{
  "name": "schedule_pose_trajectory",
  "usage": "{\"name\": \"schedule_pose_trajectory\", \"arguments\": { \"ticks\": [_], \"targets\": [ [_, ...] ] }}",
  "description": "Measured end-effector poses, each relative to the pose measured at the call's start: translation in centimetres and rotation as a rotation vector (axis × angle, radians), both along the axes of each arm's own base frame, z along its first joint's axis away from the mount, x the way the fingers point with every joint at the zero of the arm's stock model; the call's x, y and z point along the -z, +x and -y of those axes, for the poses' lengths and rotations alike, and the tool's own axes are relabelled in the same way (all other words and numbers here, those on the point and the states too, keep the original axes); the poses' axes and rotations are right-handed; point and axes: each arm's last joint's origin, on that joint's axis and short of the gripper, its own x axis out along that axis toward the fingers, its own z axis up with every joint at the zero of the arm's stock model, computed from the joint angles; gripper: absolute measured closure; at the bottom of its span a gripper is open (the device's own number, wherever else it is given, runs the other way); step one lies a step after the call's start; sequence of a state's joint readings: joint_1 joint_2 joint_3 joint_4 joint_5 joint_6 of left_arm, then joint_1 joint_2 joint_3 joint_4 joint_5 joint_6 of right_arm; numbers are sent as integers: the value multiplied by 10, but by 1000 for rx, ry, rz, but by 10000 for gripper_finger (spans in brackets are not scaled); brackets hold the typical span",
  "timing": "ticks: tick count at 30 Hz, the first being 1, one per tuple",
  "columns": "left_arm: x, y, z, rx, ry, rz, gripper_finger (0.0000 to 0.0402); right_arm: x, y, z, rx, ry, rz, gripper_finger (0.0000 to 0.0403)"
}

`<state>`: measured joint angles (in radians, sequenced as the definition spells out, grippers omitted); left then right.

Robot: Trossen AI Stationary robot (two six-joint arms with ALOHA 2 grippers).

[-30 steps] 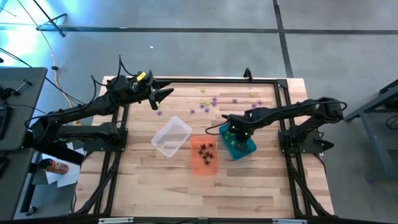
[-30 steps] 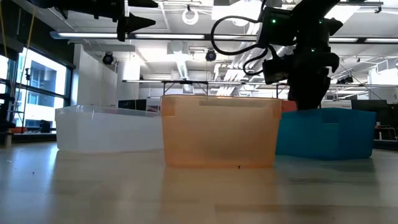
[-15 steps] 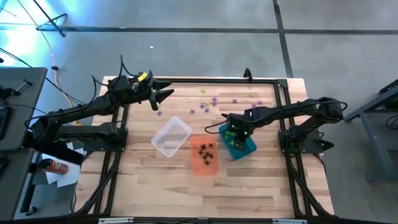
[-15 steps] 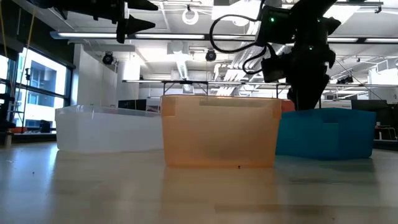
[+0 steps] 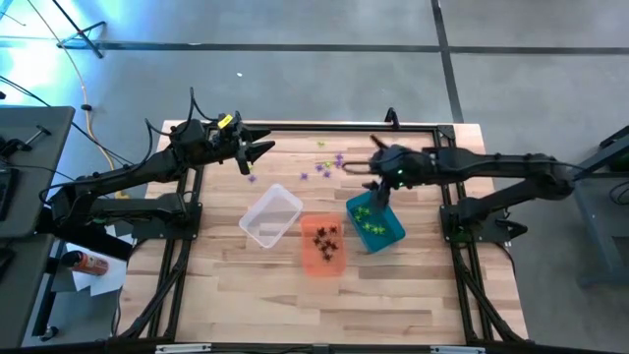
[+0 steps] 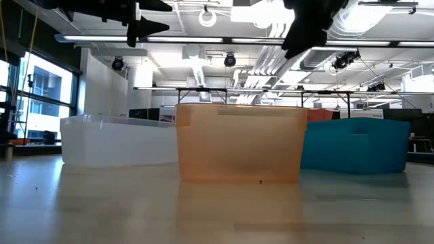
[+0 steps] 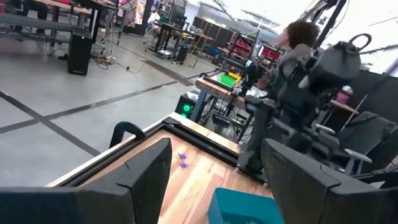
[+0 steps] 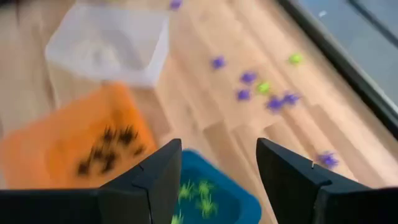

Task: Sort Halloween decoration
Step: Put the green spider toy into the blue bin

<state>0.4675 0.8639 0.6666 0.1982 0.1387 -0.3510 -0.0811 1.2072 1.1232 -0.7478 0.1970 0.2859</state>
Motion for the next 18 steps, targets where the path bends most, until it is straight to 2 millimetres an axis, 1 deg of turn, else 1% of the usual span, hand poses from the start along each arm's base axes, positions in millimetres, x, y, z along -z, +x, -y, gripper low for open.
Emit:
{"name": "schedule_pose_trajectory", "arguments": {
  "ticks": [2, 4, 9, 15, 18],
  "targets": [
    [0, 0, 0, 0, 5, -2, 165, -3, -6, 4, 54, 12, 34, 199],
    [0, 0, 0, 0, 5, -1, 165, -2, -11, 8, 83, 22, 43, 199],
    [0, 0, 0, 0, 5, 0, 165, 10, -21, 16, 117, 29, 98, 199],
    [0, 0, 0, 0, -20, 8, 165, 25, -22, 30, 185, 79, 257, 199],
    [0, 0, 0, 0, -21, 8, 165, 29, -20, 36, 220, 102, 280, 199]
  ]
}}
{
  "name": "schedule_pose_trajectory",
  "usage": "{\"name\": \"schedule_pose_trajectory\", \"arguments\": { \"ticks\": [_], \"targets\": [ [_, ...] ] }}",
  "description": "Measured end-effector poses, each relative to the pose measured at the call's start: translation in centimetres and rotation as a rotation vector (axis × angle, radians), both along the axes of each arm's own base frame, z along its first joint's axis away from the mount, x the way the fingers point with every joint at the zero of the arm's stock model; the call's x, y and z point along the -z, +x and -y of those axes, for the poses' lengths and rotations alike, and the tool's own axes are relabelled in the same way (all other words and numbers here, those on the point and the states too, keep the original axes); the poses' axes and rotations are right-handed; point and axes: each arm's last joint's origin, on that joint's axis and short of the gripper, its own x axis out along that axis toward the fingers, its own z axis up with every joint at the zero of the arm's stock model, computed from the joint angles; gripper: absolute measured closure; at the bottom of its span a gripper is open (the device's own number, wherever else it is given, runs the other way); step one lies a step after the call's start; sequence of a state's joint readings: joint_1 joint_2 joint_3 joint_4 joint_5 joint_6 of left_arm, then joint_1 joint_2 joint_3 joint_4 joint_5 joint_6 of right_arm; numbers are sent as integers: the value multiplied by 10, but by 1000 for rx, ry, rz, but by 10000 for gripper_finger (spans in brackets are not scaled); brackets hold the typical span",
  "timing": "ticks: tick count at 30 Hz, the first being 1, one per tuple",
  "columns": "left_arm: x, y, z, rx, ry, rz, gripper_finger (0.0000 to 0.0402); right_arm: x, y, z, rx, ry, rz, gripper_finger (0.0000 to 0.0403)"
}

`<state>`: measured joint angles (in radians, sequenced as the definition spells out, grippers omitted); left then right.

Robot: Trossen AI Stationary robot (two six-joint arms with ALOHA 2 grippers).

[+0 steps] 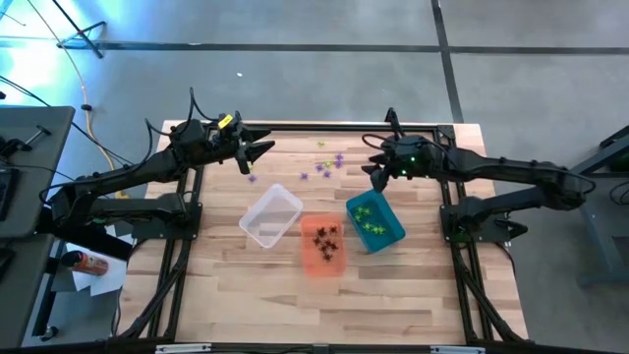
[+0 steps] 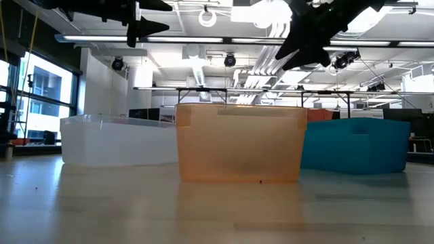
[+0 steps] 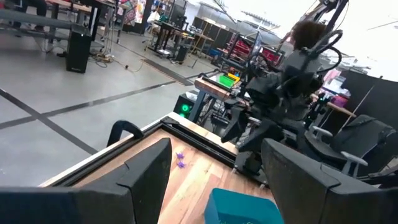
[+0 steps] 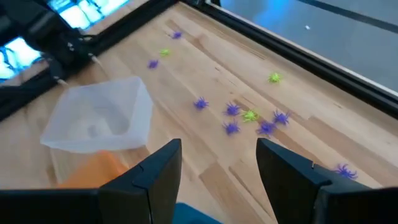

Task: Sort Halloween decoration
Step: Put the green spider toy into the blue bin

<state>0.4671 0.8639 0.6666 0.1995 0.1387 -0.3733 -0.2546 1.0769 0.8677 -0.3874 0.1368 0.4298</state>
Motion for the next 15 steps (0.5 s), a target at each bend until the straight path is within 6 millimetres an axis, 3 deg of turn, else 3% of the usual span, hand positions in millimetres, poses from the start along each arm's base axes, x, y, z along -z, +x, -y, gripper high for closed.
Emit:
{"name": "schedule_pose_trajectory", "arguments": {
  "ticks": [11, 15],
  "targets": [
    [1, 0, 0, -11, -55, 7, 165, 6, 6, 5, 12, 0, -41, 199],
    [-1, 6, -4, -60, -150, -118, 165, 6, 5, 7, 29, -8, -45, 199]
  ]
}}
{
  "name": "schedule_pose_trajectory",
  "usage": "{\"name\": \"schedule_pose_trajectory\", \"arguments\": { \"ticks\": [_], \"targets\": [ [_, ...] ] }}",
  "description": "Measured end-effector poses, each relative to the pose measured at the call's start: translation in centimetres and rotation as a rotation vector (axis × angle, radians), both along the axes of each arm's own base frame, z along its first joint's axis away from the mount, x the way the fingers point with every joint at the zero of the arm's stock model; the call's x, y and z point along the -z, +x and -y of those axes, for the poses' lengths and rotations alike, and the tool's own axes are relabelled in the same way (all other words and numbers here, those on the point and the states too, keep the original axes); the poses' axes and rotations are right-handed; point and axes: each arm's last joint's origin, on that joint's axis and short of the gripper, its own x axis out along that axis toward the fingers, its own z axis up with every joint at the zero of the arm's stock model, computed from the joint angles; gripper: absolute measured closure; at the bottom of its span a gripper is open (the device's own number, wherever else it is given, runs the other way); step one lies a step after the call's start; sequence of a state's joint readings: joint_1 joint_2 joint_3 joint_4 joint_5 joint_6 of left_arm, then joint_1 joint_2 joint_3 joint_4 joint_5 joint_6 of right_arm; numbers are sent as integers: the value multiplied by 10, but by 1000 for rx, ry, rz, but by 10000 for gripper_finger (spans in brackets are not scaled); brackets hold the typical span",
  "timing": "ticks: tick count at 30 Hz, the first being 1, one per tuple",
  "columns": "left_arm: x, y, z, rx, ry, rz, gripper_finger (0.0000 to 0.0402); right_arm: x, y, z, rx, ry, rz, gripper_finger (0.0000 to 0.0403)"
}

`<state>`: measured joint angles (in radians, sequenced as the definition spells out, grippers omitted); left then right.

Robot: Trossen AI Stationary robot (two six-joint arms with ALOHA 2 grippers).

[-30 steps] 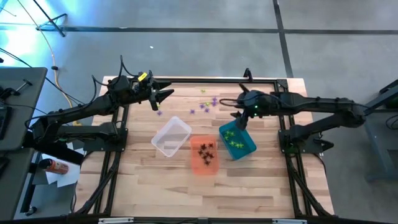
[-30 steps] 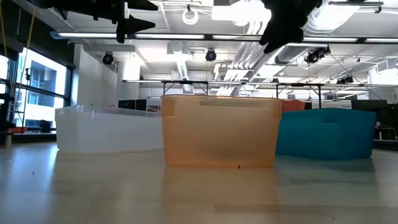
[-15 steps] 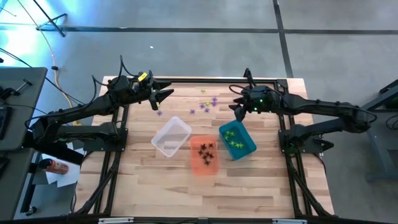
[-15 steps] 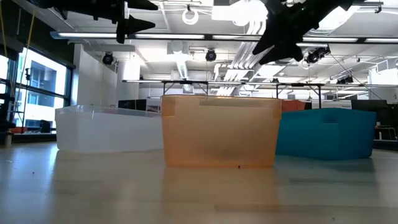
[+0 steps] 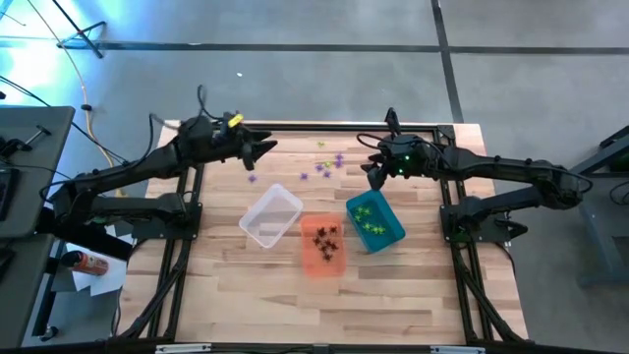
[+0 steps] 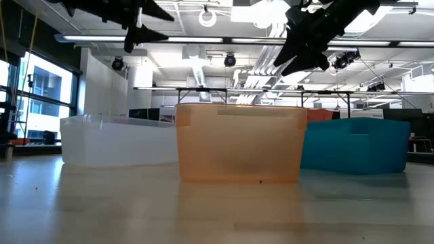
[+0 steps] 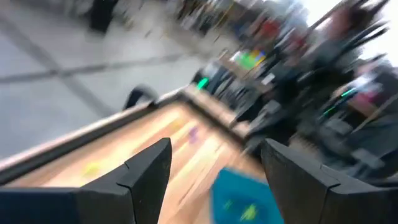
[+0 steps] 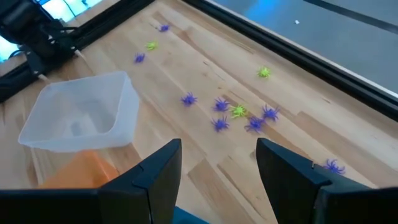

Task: Sort Halloween decoration
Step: Put the green spider toy into the blue bin

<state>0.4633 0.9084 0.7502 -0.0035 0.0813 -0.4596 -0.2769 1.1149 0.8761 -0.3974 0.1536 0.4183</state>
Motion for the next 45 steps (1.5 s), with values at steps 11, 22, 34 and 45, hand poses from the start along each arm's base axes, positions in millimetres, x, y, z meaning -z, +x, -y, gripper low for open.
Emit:
{"name": "schedule_pose_trajectory", "arguments": {
  "ticks": [11, 22, 34, 45],
  "targets": [
    [76, 6, -40, -414, -372, -782, 165, 1, -4, 12, 60, 9, 1, 199],
    [155, -10, -63, -622, -620, -866, 165, 0, -4, 15, 69, 11, 2, 199],
    [184, -4, -79, -548, -673, -913, 233, 0, -4, 14, 78, 22, 8, 199],
    [175, -4, -79, -433, -636, -882, 394, 0, -5, 16, 101, -14, -7, 199]
  ]
}}
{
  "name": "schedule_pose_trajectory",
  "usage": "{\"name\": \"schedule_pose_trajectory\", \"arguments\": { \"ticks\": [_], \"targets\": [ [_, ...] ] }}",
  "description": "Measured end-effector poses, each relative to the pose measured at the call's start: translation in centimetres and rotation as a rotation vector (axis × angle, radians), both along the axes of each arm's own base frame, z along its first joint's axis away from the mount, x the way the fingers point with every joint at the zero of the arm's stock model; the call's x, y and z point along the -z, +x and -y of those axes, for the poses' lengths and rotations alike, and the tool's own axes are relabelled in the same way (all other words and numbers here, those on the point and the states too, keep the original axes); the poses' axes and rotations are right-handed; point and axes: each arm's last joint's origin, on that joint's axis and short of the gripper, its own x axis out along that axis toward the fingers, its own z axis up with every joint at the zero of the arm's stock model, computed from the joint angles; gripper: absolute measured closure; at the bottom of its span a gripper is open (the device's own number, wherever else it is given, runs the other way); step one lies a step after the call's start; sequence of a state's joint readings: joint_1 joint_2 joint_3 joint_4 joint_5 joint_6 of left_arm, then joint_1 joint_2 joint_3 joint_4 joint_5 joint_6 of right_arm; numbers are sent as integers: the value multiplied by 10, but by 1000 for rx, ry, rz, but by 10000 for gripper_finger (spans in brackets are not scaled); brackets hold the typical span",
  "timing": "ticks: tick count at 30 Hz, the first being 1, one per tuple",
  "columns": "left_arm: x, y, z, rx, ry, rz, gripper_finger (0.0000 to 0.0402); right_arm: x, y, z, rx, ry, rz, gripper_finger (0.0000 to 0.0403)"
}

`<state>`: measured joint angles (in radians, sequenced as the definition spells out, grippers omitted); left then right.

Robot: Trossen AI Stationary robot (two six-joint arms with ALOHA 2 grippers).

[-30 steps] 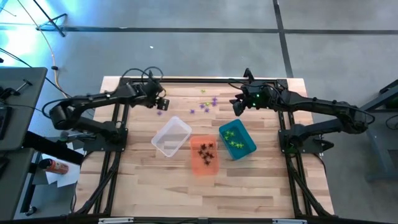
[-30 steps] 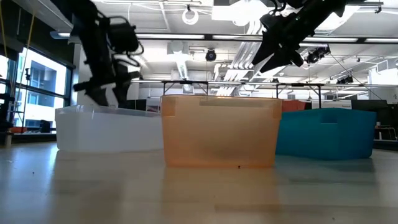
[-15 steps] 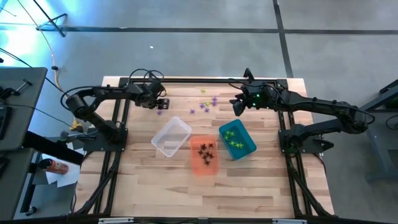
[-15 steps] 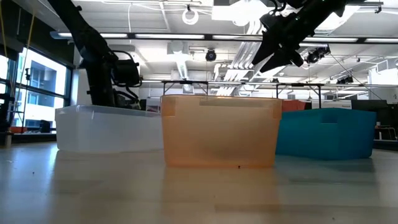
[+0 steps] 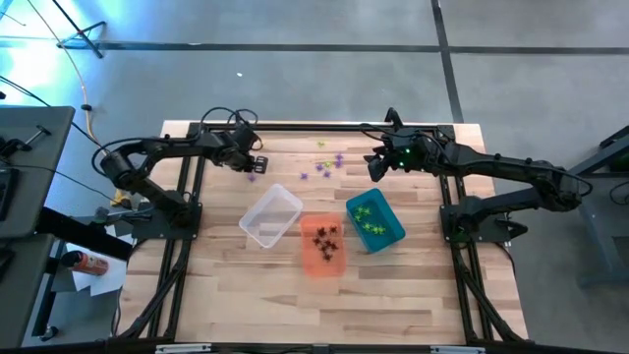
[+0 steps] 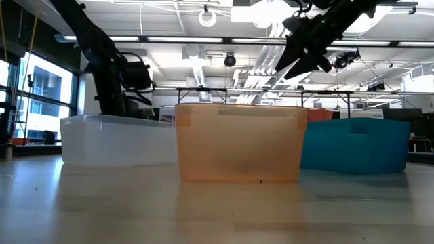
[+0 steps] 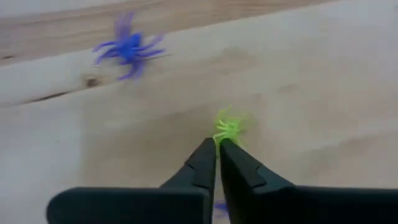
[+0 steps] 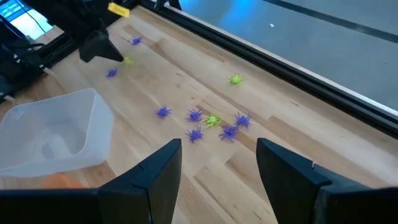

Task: Sort Halloween decoration
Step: Put the green spider toy into the blue bin

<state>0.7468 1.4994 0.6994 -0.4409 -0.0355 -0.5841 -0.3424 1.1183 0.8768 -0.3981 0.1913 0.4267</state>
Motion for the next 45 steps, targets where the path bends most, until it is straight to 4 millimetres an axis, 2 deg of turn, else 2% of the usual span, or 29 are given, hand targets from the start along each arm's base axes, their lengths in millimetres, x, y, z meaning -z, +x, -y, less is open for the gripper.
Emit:
{"name": "schedule_pose_trajectory", "arguments": {
  "ticks": [3, 10, 13, 19, 25, 31, 34, 39, 45],
  "targets": [
    [-14, -2, 3, 43, 27, 55, 392, 0, 0, 0, 0, 0, 0, 199],
    [-79, -11, 13, 173, 243, 256, 401, -4, 4, -1, -61, 1, 55, 199],
    [-94, -17, 19, 219, 313, 273, 401, -7, 6, -1, -94, -13, 81, 199],
    [-94, -20, 21, 296, 346, 211, 391, -7, 5, 2, -81, -16, 82, 199],
    [-83, -9, 15, 355, 249, 232, 335, -7, 5, 2, -81, -16, 81, 199],
    [-113, 11, 9, 517, 334, 227, 253, -1, 6, 2, -79, -3, 58, 199],
    [-116, 14, 6, 555, 362, 158, 221, 2, 8, 3, -76, 11, 56, 199],
    [-97, 11, 1, 501, 229, 80, 194, 10, 15, 5, -77, 25, 24, 199],
    [-72, 14, -6, 468, 92, 6, 190, 13, 17, 6, -101, 14, 4, 199]
  ]
}}
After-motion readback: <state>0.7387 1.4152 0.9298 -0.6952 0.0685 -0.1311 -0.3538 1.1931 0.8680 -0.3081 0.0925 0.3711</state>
